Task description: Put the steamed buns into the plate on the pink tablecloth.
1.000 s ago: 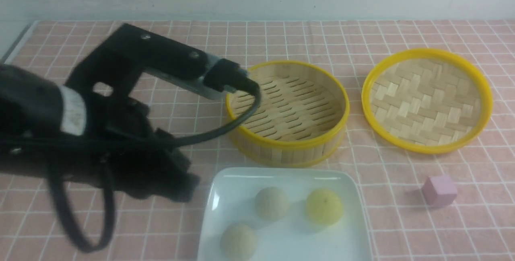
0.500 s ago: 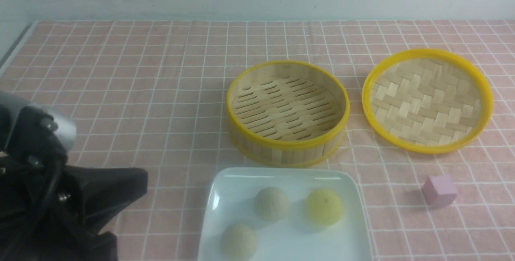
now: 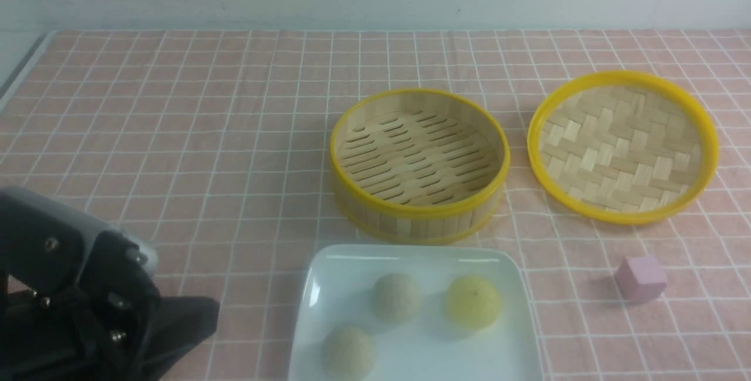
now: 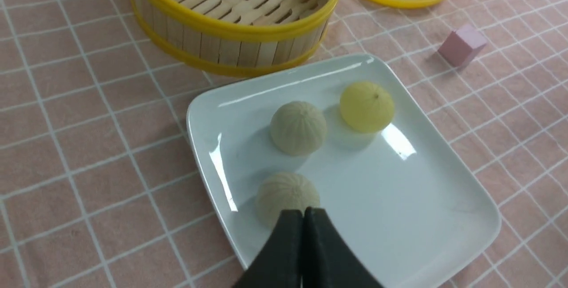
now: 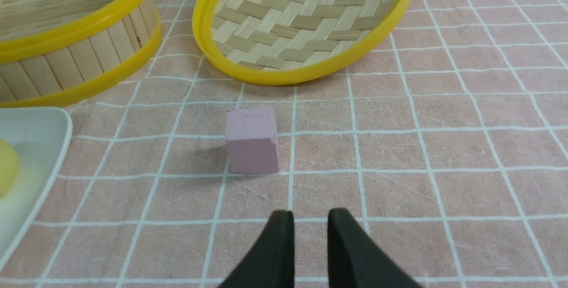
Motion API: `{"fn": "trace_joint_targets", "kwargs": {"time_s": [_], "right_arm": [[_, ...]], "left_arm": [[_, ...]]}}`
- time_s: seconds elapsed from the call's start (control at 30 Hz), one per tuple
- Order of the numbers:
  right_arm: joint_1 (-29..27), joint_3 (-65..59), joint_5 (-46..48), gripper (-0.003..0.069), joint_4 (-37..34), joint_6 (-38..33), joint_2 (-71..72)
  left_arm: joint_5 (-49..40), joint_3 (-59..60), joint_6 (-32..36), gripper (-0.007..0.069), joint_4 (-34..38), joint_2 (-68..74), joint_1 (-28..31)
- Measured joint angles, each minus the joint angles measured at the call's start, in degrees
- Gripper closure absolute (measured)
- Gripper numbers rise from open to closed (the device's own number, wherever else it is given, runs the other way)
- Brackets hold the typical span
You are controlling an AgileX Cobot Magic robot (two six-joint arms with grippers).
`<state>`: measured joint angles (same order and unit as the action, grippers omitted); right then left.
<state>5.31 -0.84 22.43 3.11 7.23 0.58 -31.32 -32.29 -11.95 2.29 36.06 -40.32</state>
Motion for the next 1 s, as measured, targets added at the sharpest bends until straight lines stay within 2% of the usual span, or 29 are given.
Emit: {"fn": "trace_joint_targets", "kwargs": {"time_s": [0.17, 0.33, 0.47, 0.6, 0.67, 0.7, 0.8, 1.0], "right_arm": [[0.0, 0.0, 0.0, 0.0545, 0.0, 0.0, 0.0], [0.0, 0.0, -0.07, 0.0542, 0.0, 0.0, 0.0], [0.0, 0.0, -0.07, 0.0535, 0.0, 0.0, 0.0], [0.0, -0.01, -0.07, 0.0528, 0.0, 0.0, 0.0], [0.0, -0.01, -0.07, 0.0526, 0.0, 0.0, 0.0], [0.0, -0.01, -0.07, 0.0524, 0.0, 0.0, 0.0], [0.0, -0.01, -0.07, 0.0522, 0.0, 0.0, 0.0], [0.0, -0.01, -0.07, 0.0514, 0.0, 0.0, 0.0]], "left_arm": [[1.48, 2.84, -0.93, 0.0606, -3.28, -3.4, 1.59], [8.18, 10.09, -1.12, 0.0601, -5.37, -10.71, 9.24], [13.16, 19.79, 1.65, 0.0597, -5.97, -20.55, 20.24], [13.61, 29.34, 2.37, 0.0594, -5.99, -30.34, 31.21], [13.61, 31.26, 2.41, 0.0592, -5.99, -33.1, 33.74], [13.5, 33.02, 2.41, 0.0591, -6.17, -35.77, 36.95], [13.53, 33.85, 2.43, 0.0586, -6.18, -36.59, 40.13], [13.19, 33.91, 2.55, 0.0583, -6.9, -36.64, 41.07]]}}
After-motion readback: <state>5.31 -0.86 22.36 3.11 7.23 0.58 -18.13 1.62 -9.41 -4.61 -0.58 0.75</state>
